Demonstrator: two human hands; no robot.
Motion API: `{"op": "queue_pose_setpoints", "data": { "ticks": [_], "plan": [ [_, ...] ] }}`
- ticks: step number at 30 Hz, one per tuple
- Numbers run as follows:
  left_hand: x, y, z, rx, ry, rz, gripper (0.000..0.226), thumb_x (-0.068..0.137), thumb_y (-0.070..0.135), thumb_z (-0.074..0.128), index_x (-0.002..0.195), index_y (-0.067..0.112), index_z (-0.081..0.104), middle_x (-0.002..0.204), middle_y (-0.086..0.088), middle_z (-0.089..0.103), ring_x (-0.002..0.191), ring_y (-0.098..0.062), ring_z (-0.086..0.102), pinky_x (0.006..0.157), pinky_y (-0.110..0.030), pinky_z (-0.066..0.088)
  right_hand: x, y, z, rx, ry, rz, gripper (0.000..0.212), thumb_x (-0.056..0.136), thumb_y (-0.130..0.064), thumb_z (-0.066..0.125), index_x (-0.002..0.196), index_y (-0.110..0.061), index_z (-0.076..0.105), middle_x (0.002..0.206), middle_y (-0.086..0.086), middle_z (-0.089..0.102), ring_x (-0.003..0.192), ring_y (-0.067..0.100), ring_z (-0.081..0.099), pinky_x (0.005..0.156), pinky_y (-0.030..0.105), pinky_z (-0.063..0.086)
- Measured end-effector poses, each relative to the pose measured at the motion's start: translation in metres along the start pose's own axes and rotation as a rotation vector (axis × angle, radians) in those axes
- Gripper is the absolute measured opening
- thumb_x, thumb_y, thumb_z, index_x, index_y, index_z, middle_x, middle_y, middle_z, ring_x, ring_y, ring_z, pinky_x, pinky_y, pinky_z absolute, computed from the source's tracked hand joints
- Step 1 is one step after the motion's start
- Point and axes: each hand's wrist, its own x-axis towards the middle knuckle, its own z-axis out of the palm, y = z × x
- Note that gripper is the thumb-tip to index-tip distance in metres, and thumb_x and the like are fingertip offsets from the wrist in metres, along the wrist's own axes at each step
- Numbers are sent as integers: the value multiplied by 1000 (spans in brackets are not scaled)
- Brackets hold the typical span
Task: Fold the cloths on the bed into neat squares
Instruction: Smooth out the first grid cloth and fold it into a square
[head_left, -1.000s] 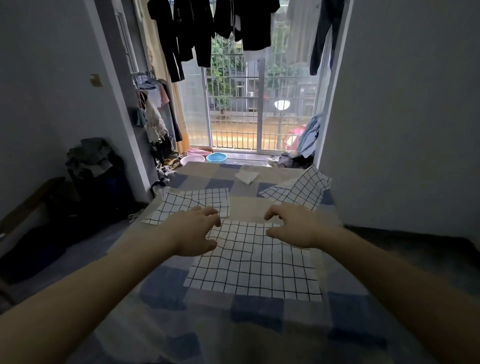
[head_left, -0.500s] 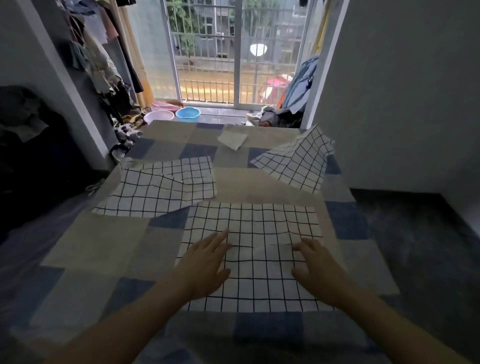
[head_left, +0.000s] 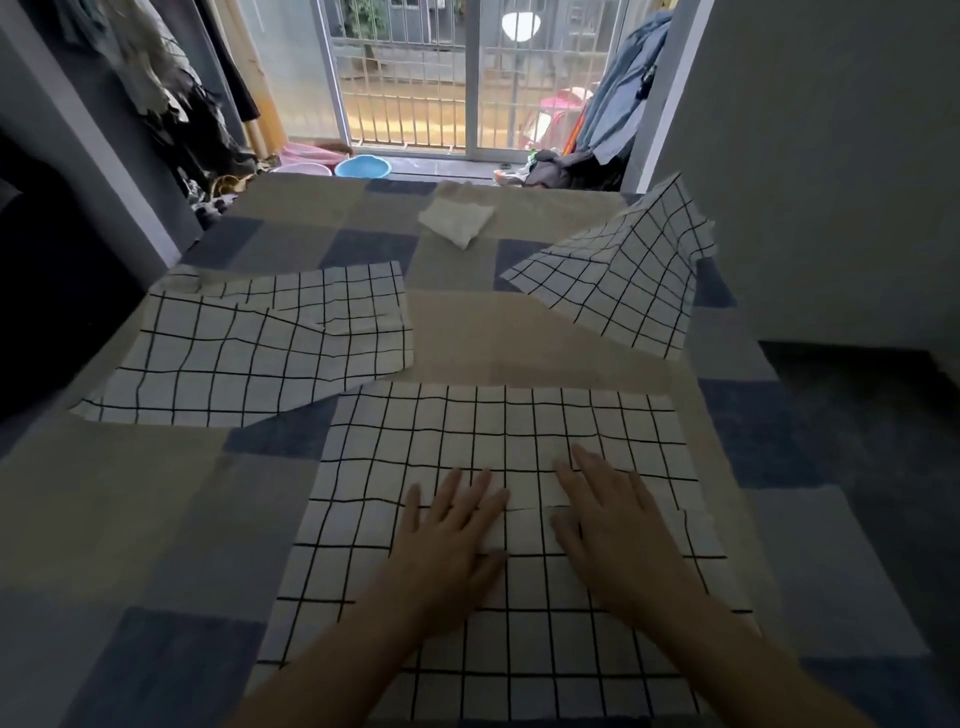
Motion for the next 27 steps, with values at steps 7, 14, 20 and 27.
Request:
{"op": "queue_pose_setpoints", "data": {
  "ticks": [7, 14, 20, 27],
  "plan": [
    [0, -9, 21, 59, 150, 2, 65, 94, 66, 22, 152, 42, 4, 161, 13, 0, 149, -17, -7, 112, -54, -3, -15, 25, 39, -52, -6, 109, 65, 91, -63, -1, 151, -37, -7, 160, -12, -12, 145, 7, -18, 117, 40, -9],
    [-2, -13, 22, 78, 167, -11, 69, 93, 68, 25, 153, 38, 9, 162, 8, 3, 149, -17, -1, 113, -51, 1, -16, 33, 44, -41, 9, 116, 64, 93, -63, 9, 151, -39, -1, 160, -12, -5, 147, 7, -10, 117, 38, -3],
    [-27, -45, 23, 46, 234, -172, 63, 94, 63, 4, 152, 40, -1, 161, 10, -7, 147, -13, -15, 116, -48, -3, -32, 59, 31, -1, 23, 204, 67, 83, -65, -3, 147, -44, -10, 157, -18, -17, 143, 2, -23, 118, 34, -11],
    [-40, -62, 24, 15, 250, -233, 61, 95, 62, 8, 152, 43, 1, 161, 10, -5, 147, -13, -14, 117, -46, -4, -38, 61, 28, -34, -1, 233, 68, 84, -64, -5, 148, -42, -10, 157, -17, -17, 143, 3, -21, 119, 34, -9]
  ]
}}
